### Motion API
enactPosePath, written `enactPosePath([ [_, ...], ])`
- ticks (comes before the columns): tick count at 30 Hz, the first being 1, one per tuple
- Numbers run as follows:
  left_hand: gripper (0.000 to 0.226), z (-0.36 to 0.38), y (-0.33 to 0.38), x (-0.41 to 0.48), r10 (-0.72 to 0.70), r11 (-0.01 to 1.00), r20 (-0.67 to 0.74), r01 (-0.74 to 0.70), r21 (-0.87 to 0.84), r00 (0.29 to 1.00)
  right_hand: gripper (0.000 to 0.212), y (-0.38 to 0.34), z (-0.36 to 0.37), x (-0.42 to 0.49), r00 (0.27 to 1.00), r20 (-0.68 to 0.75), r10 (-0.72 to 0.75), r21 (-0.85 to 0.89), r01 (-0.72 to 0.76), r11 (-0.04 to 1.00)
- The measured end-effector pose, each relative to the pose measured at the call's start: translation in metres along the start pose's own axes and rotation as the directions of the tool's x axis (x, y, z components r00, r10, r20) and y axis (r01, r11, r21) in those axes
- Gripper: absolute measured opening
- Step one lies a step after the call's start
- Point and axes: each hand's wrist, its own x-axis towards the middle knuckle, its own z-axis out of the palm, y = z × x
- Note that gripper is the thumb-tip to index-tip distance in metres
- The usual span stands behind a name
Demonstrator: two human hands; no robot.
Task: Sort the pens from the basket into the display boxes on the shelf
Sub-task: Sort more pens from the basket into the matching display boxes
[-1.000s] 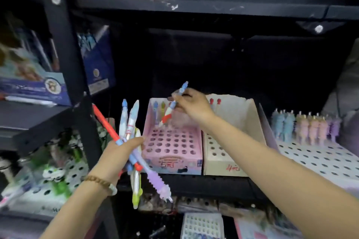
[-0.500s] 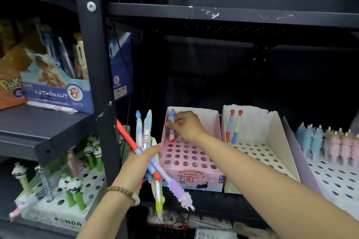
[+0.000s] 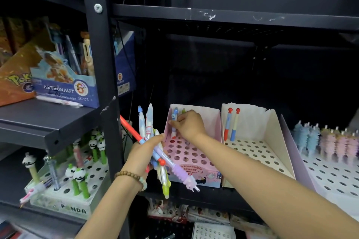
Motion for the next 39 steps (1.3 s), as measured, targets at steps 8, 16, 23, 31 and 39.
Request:
enactPosePath([
  [8, 0.028, 0.0, 0.009, -0.003, -0.012, 0.999, -0.047, 0.01, -0.038, 0.999, 0.025, 0.006, -0.012, -0.012, 0.968, 0.231, 0.098, 0.157, -0.137, 0.978],
  [16, 0.032, 0.059, 0.008, -0.013, -0.006, 0.982, -0.015, 0.004, -0.187, 1.0, 0.03, 0.025, -0.12, -0.103, 0.837, 0.548, 0.009, 0.338, -0.231, 0.912],
  [23, 0.067, 0.172, 0.002, -0.028, 0.019, 0.996, 0.228, 0.001, -0.087, 0.973, 0.034, 0.081, -0.212, -0.14, 0.949, 0.195, 0.247, 0.631, -0.314, 0.71],
  [31, 0.061, 0.278, -0.008, -0.06, -0.054, 0.998, 0.398, 0.054, 0.013, 0.916, 0.007, 0.148, -0.36, -0.162, 0.839, -0.351, 0.415, 0.577, -0.155, 0.802],
  [39, 0.034, 0.321, -0.017, -0.076, -0.017, 0.999, 0.441, 0.002, 0.035, 0.897, 0.006, 0.207, -0.411, -0.135, 0.84, -0.402, 0.364, 0.298, -0.256, 0.92],
])
